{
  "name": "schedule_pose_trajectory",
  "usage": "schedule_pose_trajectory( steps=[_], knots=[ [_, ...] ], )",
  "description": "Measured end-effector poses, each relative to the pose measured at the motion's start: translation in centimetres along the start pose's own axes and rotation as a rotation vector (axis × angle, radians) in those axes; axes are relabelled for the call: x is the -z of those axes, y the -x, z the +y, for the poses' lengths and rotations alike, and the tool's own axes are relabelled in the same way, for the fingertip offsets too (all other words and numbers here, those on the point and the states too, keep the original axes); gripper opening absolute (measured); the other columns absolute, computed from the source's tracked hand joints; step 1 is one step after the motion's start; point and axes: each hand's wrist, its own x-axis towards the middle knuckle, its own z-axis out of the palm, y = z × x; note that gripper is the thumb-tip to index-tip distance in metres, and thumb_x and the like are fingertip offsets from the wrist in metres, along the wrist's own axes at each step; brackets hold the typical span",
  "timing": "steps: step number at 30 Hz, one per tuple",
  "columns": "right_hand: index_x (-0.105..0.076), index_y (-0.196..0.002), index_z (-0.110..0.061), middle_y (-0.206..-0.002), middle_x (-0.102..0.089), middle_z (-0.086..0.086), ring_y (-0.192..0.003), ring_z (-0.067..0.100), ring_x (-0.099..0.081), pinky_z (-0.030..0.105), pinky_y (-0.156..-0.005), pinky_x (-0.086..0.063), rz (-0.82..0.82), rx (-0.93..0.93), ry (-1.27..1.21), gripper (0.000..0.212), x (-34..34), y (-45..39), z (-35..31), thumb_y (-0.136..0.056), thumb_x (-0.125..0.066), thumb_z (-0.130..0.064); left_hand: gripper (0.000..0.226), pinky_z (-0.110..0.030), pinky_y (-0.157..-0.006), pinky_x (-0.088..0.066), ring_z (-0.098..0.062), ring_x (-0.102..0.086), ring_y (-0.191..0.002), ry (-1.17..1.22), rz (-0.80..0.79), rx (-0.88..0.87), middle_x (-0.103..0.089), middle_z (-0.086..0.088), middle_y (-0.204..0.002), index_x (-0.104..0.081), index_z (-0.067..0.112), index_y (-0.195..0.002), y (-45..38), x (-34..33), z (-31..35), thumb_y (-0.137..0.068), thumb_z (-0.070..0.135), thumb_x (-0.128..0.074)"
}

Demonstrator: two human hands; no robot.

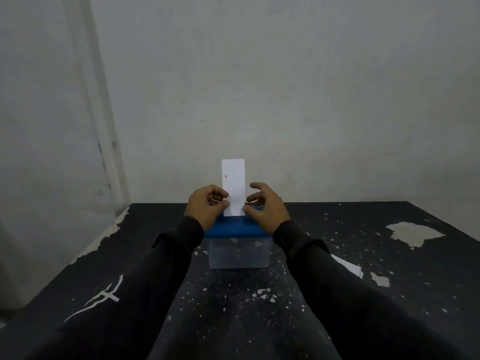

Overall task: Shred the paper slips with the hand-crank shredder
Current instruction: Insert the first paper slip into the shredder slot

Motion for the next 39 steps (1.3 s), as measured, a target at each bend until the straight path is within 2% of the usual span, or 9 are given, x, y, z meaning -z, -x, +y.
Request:
schedule_pose_trajectory(
  steps=[2, 4, 11, 19, 24, 30, 33, 36, 39],
  knots=[
    [-0.054, -0.136, -0.020, -0.122, -0.064, 0.001, -0.110, 0.014, -0.059, 0.031, -0.098, -0.050, 0.007, 0.027, 0.147, 0.056, -0.1, 0.3, 0.9, -0.086, -0.078, -0.030, 0.014, -0.030, -0.081, -0.058, -0.017, -0.067, -0.084, 0.008, 0.043, 0.016, -0.072, -0.005, -0.092, -0.069, 0.012, -0.090, -0.1, 0.2, -0.5, -0.086, 0.001, -0.076],
    [-0.055, -0.137, -0.019, -0.134, -0.060, 0.002, -0.123, 0.018, -0.053, 0.036, -0.105, -0.046, -0.029, -0.025, 0.192, 0.061, 0.0, 0.6, 1.6, -0.085, -0.076, -0.044, 0.015, -0.032, -0.080, -0.058, -0.019, -0.067, -0.085, 0.031, 0.076, 0.030, -0.072, -0.006, -0.092, -0.068, 0.012, -0.088, -0.2, 0.3, -0.8, -0.086, 0.000, -0.076],
    [-0.057, -0.133, -0.016, -0.132, -0.057, 0.003, -0.110, 0.013, -0.051, 0.024, -0.089, -0.042, -0.119, -0.142, 0.088, 0.066, 0.9, 1.5, 1.8, -0.083, -0.076, -0.053, 0.016, -0.034, -0.080, -0.060, -0.022, -0.068, -0.091, 0.044, 0.102, 0.054, -0.070, -0.008, -0.095, -0.064, 0.012, -0.088, -0.7, 0.7, -0.7, -0.087, 0.002, -0.075],
    [-0.054, -0.135, -0.018, -0.134, -0.055, 0.002, -0.115, 0.015, -0.051, 0.024, -0.089, -0.041, -0.133, -0.170, 0.050, 0.068, 1.0, 2.0, 1.5, -0.082, -0.076, -0.054, 0.023, -0.027, -0.075, -0.055, -0.026, -0.069, -0.088, 0.035, 0.041, 0.117, -0.070, -0.020, -0.090, -0.059, 0.010, -0.099, -0.2, 0.8, -0.6, -0.086, 0.004, -0.077],
    [-0.044, -0.144, -0.020, -0.145, -0.042, 0.002, -0.127, 0.017, -0.046, 0.025, -0.099, -0.039, -0.092, -0.122, 0.110, 0.095, 1.4, 2.8, 1.9, -0.069, -0.083, -0.063, 0.028, -0.029, -0.074, -0.054, -0.027, -0.069, -0.085, 0.017, 0.053, 0.102, -0.070, -0.015, -0.083, -0.056, 0.014, -0.103, 0.2, 0.8, -0.8, -0.086, 0.006, -0.078],
    [-0.039, -0.143, -0.036, -0.142, -0.055, 0.006, -0.120, 0.028, -0.059, 0.045, -0.098, -0.056, -0.099, -0.221, 0.170, 0.110, 2.6, 5.0, 4.0, -0.053, -0.059, -0.098, 0.030, -0.028, -0.071, -0.054, -0.023, -0.067, -0.081, -0.006, 0.066, 0.104, -0.070, -0.011, -0.084, -0.056, 0.016, -0.108, 0.2, 0.5, -0.6, -0.088, 0.006, -0.076],
    [-0.042, -0.145, -0.031, -0.143, -0.056, 0.004, -0.119, 0.024, -0.061, 0.045, -0.097, -0.056, -0.123, -0.213, 0.127, 0.099, 3.1, 5.7, 4.0, -0.066, -0.064, -0.086, 0.030, -0.029, -0.074, -0.056, -0.022, -0.067, -0.082, -0.024, 0.066, 0.104, -0.070, -0.009, -0.084, -0.057, 0.016, -0.111, 0.3, 0.4, -0.5, -0.089, 0.006, -0.075],
    [-0.040, -0.147, -0.029, -0.145, -0.053, 0.008, -0.127, 0.029, -0.056, 0.048, -0.102, -0.053, -0.132, -0.204, 0.150, 0.103, 3.4, 5.8, 3.6, -0.065, -0.065, -0.086, 0.031, -0.026, -0.073, -0.055, -0.016, -0.066, -0.082, -0.055, 0.068, 0.096, -0.069, -0.004, -0.086, -0.056, 0.017, -0.114, 0.3, 0.2, -0.5, -0.090, 0.007, -0.073],
    [-0.034, -0.145, -0.026, -0.142, -0.054, 0.013, -0.120, 0.031, -0.059, 0.045, -0.098, -0.055, -0.089, -0.188, 0.203, 0.092, 4.0, 5.8, 2.9, -0.074, -0.080, -0.062, 0.032, -0.020, -0.069, -0.050, -0.011, -0.064, -0.082, -0.103, 0.063, 0.063, -0.067, 0.000, -0.088, -0.054, 0.018, -0.117, 0.4, -0.1, -0.6, -0.092, 0.009, -0.071]
  ],
)
